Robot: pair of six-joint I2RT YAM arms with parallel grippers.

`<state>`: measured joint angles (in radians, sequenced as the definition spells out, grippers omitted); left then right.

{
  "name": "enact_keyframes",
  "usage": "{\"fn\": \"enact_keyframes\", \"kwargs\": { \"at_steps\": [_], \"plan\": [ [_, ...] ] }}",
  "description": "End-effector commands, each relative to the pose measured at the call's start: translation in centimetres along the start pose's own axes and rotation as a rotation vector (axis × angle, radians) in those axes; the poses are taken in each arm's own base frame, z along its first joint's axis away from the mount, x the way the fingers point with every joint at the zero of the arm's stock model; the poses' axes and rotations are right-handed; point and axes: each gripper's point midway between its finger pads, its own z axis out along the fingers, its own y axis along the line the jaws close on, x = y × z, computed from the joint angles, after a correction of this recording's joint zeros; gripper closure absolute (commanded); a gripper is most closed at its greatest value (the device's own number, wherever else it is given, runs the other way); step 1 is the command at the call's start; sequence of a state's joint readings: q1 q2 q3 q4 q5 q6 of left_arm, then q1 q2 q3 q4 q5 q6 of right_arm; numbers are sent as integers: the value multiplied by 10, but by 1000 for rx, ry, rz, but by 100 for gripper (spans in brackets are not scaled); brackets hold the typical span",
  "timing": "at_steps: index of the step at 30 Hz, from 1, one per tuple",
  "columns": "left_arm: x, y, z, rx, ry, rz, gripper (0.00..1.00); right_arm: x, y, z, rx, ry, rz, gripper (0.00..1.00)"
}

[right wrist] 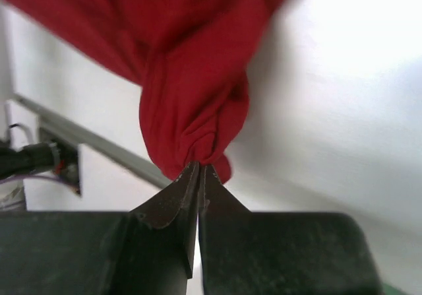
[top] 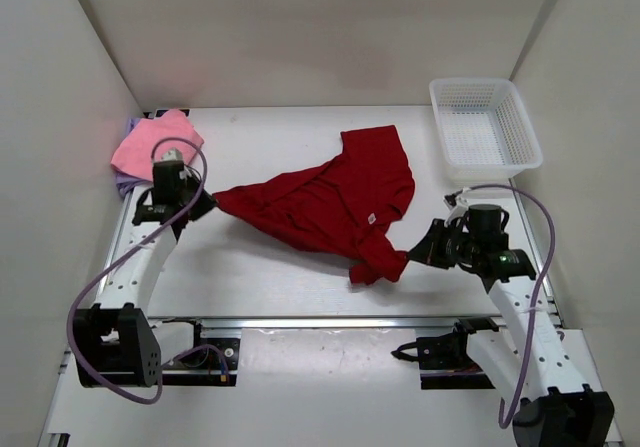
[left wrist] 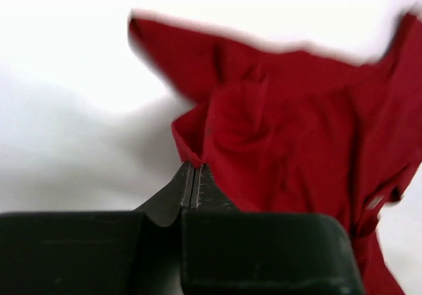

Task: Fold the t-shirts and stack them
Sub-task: Flatten out the tshirt

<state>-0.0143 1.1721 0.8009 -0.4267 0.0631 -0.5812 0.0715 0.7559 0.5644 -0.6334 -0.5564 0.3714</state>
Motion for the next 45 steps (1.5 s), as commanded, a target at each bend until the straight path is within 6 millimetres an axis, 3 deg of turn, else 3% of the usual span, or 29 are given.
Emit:
{"fn": "enact_keyframes", "kwargs": {
  "at_steps": [1,4,5,6,7,10,12,13,14,16,17,19,22,23,25,28,32,35,36,39,41,42,45],
  "plan": [
    [-29,1,-19,-32,-55,54,100,-55,65,-40,-121,-150,-174,99],
    [-25,-10,-9,59,-31,1,100,-58,142,-62,-344,-106,-290,100],
    [-20,-7,-4,60,-14,-14,100,-58,154,-64,-365,-94,-307,100],
    [-17,-4,0,52,6,-19,100,-44,166,-65,-394,-59,-325,100],
    [-16,-1,1,45,13,-20,100,-37,161,-57,-356,-50,-318,100],
    [-13,7,3,37,5,-20,100,38,157,-32,-371,167,-314,100],
    [-2,5,5,55,25,-25,100,74,137,-13,-333,325,-293,85],
    [4,3,7,57,38,-25,100,77,134,-10,-313,330,-304,65],
    [7,4,8,62,45,-25,100,77,130,-7,-287,331,-321,45],
    [19,13,10,54,72,-53,100,44,118,-4,-237,225,-304,28],
    [19,11,10,71,70,-56,100,33,115,-5,-237,189,-289,26],
    [23,15,9,61,73,-49,100,-11,77,-3,-155,31,-155,27],
    [27,9,8,78,58,-29,100,-22,23,9,-80,-38,15,29],
    [25,6,6,92,50,-31,100,-18,4,18,-35,-45,54,30],
    [29,-1,7,117,55,-33,100,-6,-18,34,21,-29,117,28],
    [36,-15,8,146,64,2,100,-1,-17,56,18,-6,120,25],
    [39,-27,7,159,58,54,100,-10,1,76,19,21,35,27],
    [39,-38,3,186,49,69,100,-19,6,89,96,26,-57,46],
    [40,-37,3,178,43,77,100,-22,9,89,107,26,-69,57],
    [42,-41,0,195,37,87,100,-16,10,101,127,69,-93,68],
    [44,-41,1,194,41,91,100,-17,17,105,137,73,-134,59],
    [41,-40,2,190,31,85,100,-16,20,110,137,85,-144,50],
    [45,-46,3,216,46,77,100,-13,22,124,153,141,-160,39]
  ]
}}
